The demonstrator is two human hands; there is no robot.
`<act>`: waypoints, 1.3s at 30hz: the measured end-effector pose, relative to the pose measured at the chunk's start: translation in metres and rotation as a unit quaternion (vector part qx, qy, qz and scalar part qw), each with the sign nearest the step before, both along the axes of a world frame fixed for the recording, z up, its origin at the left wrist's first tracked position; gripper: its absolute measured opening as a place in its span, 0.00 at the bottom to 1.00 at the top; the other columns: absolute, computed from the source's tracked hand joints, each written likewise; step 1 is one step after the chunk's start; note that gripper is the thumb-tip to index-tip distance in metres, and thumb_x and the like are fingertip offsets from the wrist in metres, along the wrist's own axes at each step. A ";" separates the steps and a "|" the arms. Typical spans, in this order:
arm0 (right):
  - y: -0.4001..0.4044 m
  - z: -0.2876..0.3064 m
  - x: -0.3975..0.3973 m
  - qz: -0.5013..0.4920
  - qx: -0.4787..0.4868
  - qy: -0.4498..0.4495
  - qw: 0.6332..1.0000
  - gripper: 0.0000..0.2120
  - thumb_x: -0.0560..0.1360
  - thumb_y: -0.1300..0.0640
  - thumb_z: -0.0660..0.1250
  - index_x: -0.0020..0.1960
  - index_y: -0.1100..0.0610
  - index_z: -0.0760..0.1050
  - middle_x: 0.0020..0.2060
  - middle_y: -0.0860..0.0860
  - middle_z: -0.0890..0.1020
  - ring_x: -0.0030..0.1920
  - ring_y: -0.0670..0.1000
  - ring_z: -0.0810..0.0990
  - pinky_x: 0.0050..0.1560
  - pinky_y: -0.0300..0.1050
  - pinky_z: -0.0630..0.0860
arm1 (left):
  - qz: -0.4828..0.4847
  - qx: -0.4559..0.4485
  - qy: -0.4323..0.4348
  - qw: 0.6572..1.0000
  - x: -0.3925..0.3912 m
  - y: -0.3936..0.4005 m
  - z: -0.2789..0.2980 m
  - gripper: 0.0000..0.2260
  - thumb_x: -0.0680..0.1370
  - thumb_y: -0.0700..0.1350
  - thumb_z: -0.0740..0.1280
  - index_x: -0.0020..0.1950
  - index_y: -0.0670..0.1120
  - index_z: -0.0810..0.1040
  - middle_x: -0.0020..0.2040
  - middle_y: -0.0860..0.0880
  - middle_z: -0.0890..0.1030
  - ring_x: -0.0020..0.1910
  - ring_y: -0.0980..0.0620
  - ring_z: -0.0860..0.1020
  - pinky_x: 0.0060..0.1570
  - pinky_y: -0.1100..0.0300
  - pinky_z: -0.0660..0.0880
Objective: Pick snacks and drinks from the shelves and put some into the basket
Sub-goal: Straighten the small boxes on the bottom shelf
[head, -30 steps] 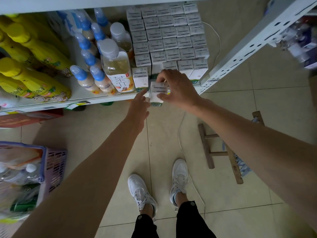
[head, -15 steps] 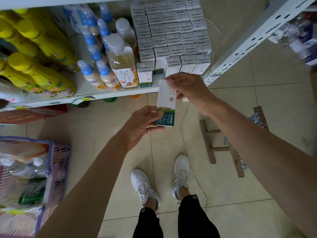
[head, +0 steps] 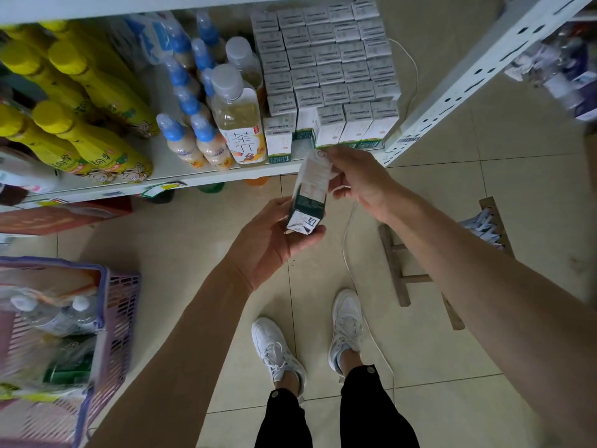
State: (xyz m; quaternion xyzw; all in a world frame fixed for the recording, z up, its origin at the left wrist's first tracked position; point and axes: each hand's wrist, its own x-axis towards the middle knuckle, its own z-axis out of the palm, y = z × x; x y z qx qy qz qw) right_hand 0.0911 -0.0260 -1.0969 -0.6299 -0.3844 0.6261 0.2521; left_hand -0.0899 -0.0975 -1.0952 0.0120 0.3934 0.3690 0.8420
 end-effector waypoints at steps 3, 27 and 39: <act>-0.004 -0.003 0.000 0.021 -0.011 -0.001 1.000 0.11 0.82 0.49 0.58 0.53 0.53 0.77 0.41 0.54 0.80 0.34 0.49 0.78 0.35 0.42 0.72 | -0.005 -0.031 -0.021 0.999 0.000 -0.002 0.001 0.14 0.79 0.43 0.62 0.61 0.37 0.74 0.52 0.37 0.80 0.47 0.39 0.84 0.47 0.46 0.83; -0.004 -0.010 -0.004 0.065 0.021 -0.085 0.994 0.13 0.83 0.50 0.59 0.48 0.57 0.76 0.36 0.52 0.77 0.34 0.49 0.75 0.30 0.36 0.73 | -0.130 0.008 0.015 0.991 0.007 -0.008 -0.013 0.23 0.82 0.56 0.53 0.66 0.41 0.74 0.49 0.42 0.80 0.40 0.49 0.81 0.42 0.55 0.82; -0.006 0.001 -0.004 0.055 0.065 0.002 0.996 0.18 0.83 0.48 0.56 0.60 0.58 0.78 0.45 0.51 0.84 0.44 0.46 0.83 0.44 0.40 0.80 | -0.120 0.124 0.305 0.937 0.022 -0.004 -0.033 0.22 0.72 0.37 0.74 0.60 0.49 0.69 0.59 0.43 0.80 0.56 0.46 0.81 0.53 0.55 0.80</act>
